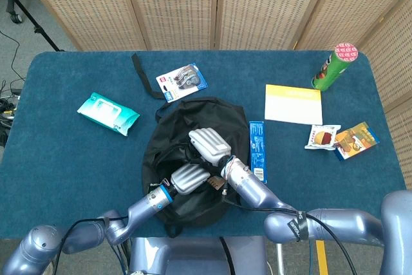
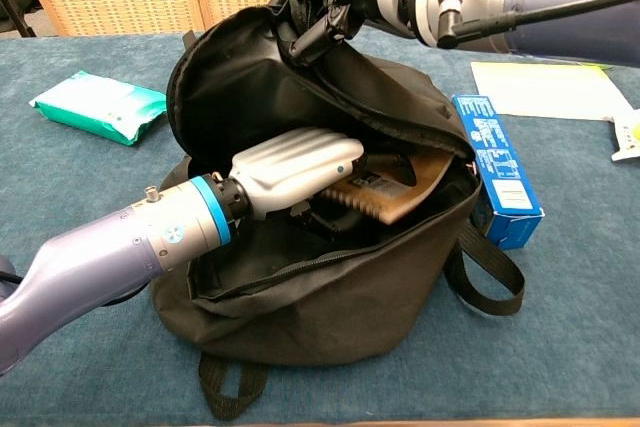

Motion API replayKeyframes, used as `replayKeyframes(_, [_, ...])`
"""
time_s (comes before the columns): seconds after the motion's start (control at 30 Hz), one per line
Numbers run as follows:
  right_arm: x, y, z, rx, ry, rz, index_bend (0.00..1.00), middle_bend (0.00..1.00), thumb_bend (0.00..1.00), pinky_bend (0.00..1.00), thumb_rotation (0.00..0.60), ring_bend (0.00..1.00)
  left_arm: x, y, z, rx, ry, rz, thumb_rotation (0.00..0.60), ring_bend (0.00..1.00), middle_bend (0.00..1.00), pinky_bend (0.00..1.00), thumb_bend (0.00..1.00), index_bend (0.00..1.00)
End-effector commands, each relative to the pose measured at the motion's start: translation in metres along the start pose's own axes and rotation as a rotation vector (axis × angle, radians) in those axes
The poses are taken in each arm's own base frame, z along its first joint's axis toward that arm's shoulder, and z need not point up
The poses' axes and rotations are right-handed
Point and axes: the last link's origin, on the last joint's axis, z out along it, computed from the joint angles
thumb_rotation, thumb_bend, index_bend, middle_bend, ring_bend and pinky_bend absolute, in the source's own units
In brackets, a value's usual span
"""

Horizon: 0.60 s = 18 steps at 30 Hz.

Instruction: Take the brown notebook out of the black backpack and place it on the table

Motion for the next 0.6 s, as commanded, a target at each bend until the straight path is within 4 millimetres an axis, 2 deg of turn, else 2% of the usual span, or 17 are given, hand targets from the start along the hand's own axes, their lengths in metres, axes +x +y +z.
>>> replayKeyframes(0.03, [0.0,0.0,0.0,-0.001,0.0,-0.002,0.7,0.67,0.72,0.59,0.6,0.55,0.002,0.0,0.0,0.002,0.005,-0.004,0.6,0.09,0.06,0.2,1.0,0.29])
replayKeyframes(0.2, [0.0,0.002,0.001,-0.007,0.002,-0.004,0.7,0.67,0.72,0.6,0.6,0.55,0.004,-0.001,-0.001,0.003,0.003,-0.002,0.6,0.09,0.06,0.2,1.0,0.29])
replayKeyframes(0.3, [0.001,0.003,0.0,-0.012,0.006,-0.004,0.7,0.67,0.72,0.59,0.6,0.55,0.005,-0.002,-0.001,0.009,0.005,-0.004,0.6,0.09,0.09,0.2,1.0,0.33])
replayKeyframes(0.4, [0.003,0.004,0.0,-0.015,0.012,-0.006,0.7,0.67,0.72,0.59,0.6,0.55,0.007,-0.003,-0.002,0.013,0.018,-0.011,0.6,0.15,0.23,0.23,1.0,0.43])
replayKeyframes(0.53, [0.008,0.007,-0.001,-0.022,0.028,-0.01,0.7,0.67,0.72,0.59,0.6,0.55,0.011,-0.004,-0.008,0.007,0.076,-0.032,0.6,0.26,0.44,0.32,1.0,0.67])
replayKeyframes(0.6, [0.01,0.009,-0.002,-0.027,0.034,-0.012,0.7,0.67,0.72,0.6,0.6,0.55,0.012,-0.005,-0.013,0.002,0.104,-0.055,0.6,0.3,0.48,0.34,1.0,0.72])
